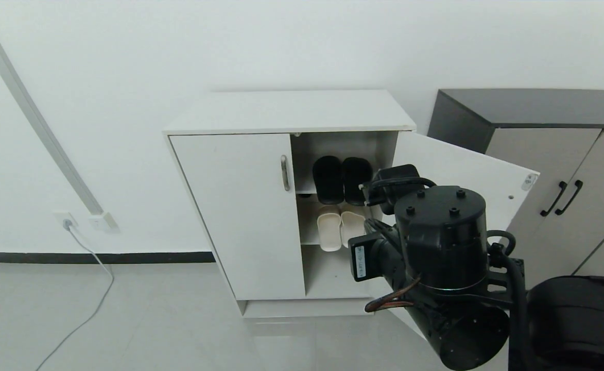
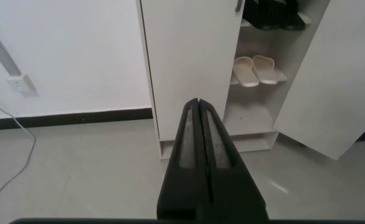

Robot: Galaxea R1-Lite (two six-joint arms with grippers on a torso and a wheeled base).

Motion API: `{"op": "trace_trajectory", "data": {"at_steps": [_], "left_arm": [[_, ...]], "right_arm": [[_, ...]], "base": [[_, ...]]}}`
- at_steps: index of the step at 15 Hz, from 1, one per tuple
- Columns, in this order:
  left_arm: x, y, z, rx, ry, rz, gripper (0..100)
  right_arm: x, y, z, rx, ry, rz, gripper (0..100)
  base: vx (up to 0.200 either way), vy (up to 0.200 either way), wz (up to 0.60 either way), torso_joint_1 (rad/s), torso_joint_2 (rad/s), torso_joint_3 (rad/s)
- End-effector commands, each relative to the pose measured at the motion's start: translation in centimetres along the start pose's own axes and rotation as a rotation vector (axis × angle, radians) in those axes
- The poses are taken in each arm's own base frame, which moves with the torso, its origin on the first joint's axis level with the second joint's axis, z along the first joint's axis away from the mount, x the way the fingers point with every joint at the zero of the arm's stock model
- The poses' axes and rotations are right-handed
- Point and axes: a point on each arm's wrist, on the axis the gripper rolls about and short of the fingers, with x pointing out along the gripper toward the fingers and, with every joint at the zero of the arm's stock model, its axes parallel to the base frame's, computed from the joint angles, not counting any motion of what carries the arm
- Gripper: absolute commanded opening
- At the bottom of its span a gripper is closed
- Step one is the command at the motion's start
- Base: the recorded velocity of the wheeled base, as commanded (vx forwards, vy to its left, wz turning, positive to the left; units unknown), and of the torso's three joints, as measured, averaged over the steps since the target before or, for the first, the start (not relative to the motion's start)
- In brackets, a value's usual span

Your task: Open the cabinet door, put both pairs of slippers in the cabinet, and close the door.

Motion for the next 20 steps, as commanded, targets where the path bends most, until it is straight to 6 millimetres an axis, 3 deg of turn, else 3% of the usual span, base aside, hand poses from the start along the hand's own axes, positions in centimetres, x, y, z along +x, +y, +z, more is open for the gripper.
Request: {"op": "trace_trajectory", "data": {"at_steps": [1,15,20], "left_arm": [[0.01,0.0,0.0,0.0,0.002,0.0,0],[0.01,0.0,0.0,0.0,0.002,0.0,0],[0.01,0.0,0.0,0.0,0.002,0.0,0]], "right_arm": [[-0.01,0.0,0.02,0.001,-0.001,0.0,0],[0.1,-0.34,-0.7,-0.034,0.017,-0.006,0],[0.15,-0.37,-0.84,-0.039,0.022,-0.007,0]], "base": [[0.0,0.0,0.0,0.193,-0.51,-0.315],[0.0,0.0,0.0,0.236,-0.56,-0.32],[0.0,0.0,0.0,0.145,-0.32,-0.167]]}}
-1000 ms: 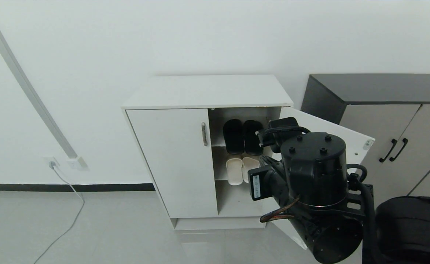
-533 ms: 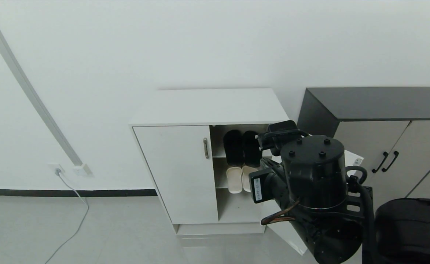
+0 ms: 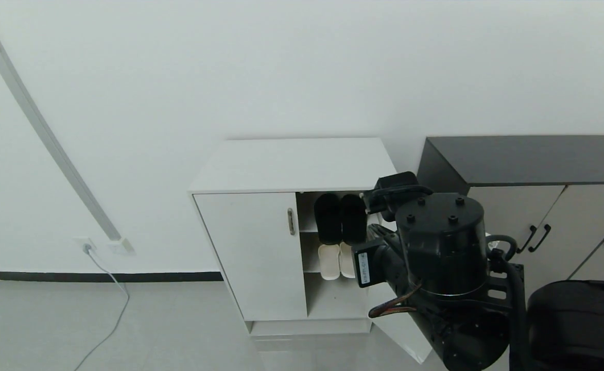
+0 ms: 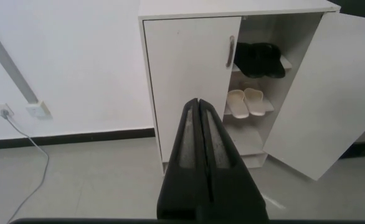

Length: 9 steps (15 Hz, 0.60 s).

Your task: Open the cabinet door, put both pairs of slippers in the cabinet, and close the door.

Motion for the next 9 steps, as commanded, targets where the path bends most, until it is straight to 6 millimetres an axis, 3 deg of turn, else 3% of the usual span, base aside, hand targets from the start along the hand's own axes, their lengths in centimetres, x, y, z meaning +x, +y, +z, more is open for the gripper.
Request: {"op": "trace_trajectory", "data": {"at_steps": [1,8,9], "left_arm": [[0.0,0.0,0.0,0.0,0.003,0.001,0],[0.0,0.0,0.0,0.0,0.001,0.001,0],[0.0,0.0,0.0,0.0,0.003,0.001,0]], "right_arm": [[0.0,0.0,-0.2,-0.004,0.004,0.002,0],[0.8,-0.6,-0.3,-0.007,0.013,-0.021,0],[1.3,-1.0,-0.3,-0.018,0.016,-0.042,0]], "base": [[0.0,0.0,-0.6,0.022,-0.03,-0.022],[0.0,0.0,-0.6,0.007,0.0,-0.001],[0.0,0.0,0.0,0.0,0.0,0.0]]}}
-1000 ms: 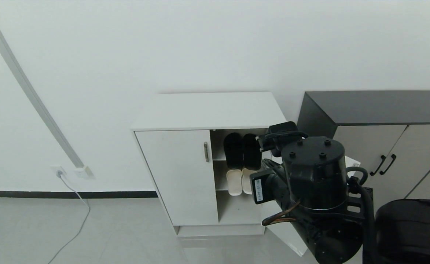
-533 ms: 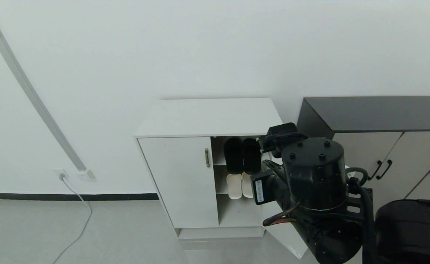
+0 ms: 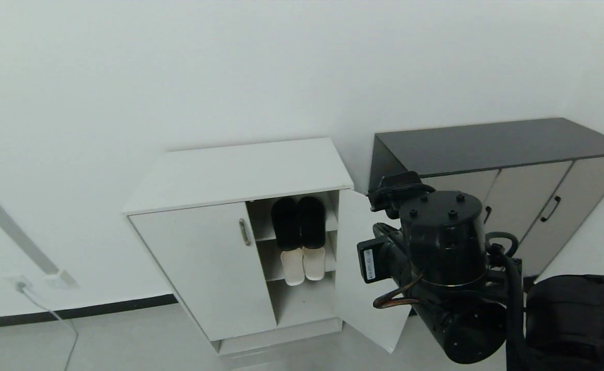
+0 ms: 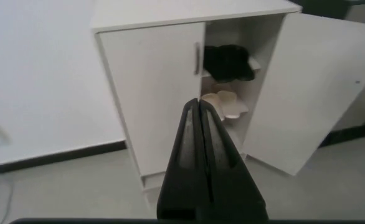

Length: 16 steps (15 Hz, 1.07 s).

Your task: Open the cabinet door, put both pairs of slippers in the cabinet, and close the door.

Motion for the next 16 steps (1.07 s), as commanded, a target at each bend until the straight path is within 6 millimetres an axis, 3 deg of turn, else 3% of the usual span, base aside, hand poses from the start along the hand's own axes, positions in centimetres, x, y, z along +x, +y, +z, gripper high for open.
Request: {"op": "trace_trajectory", "data": {"at_steps": [1,7,11,16], "left_arm": [[0.0,0.0,0.0,0.0,0.001,0.0,0],[0.0,0.0,0.0,0.0,0.003,0.0,0],[0.0,0.0,0.0,0.0,0.001,0.0,0],[0.0,0.0,0.0,0.0,0.003,0.0,0]], "right_arm": [[1.1,-0.8,-0.2,-0.006,0.009,-0.039,0],[4.1,-3.5,0.9,0.051,-0.01,-0.046,0],[7.7,-5.6,0.6,0.078,0.0,-0.088,0],[12.5,-7.8,0.6,0.175,-0.017,-0.1,0]], "base": [[0.0,0.0,0.0,0.0,0.0,0.0],[-0.033,0.0,0.0,0.0,0.0,0.0],[-0.2,0.0,0.0,0.005,0.0,-0.002],[0.0,0.0,0.0,0.0,0.0,0.0]]}}
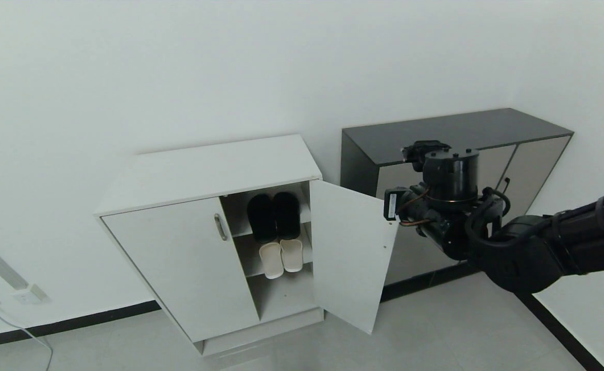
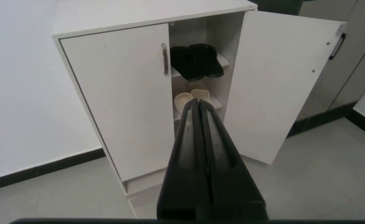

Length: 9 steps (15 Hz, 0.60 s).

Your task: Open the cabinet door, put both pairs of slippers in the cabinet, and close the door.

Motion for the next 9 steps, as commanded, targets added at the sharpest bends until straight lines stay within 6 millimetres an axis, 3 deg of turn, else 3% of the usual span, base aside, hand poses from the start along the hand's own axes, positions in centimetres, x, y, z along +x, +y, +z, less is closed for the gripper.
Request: {"op": "trace_trajectory", "data": {"at_steps": [1,4,9], "left_arm": [[0.0,0.0,0.0,0.0,0.002,-0.001,0],[0.0,0.0,0.0,0.0,0.002,-0.001,0],[0.0,0.0,0.0,0.0,0.002,-0.001,0]], "right_arm": [[2.8,-0.8,-0.9,0.012,0.016,-0.024,0],[6.2,-2.2,-1.4,0.05,0.009,-0.068,0],[9.2,-3.6,-3.2,0.063,0.038,-0.089,0]], "base": [[0.0,0.0,0.0,0.0,0.0,0.0],[0.0,0.0,0.0,0.0,0.0,0.0],[0.0,0.0,0.0,0.0,0.0,0.0]]}}
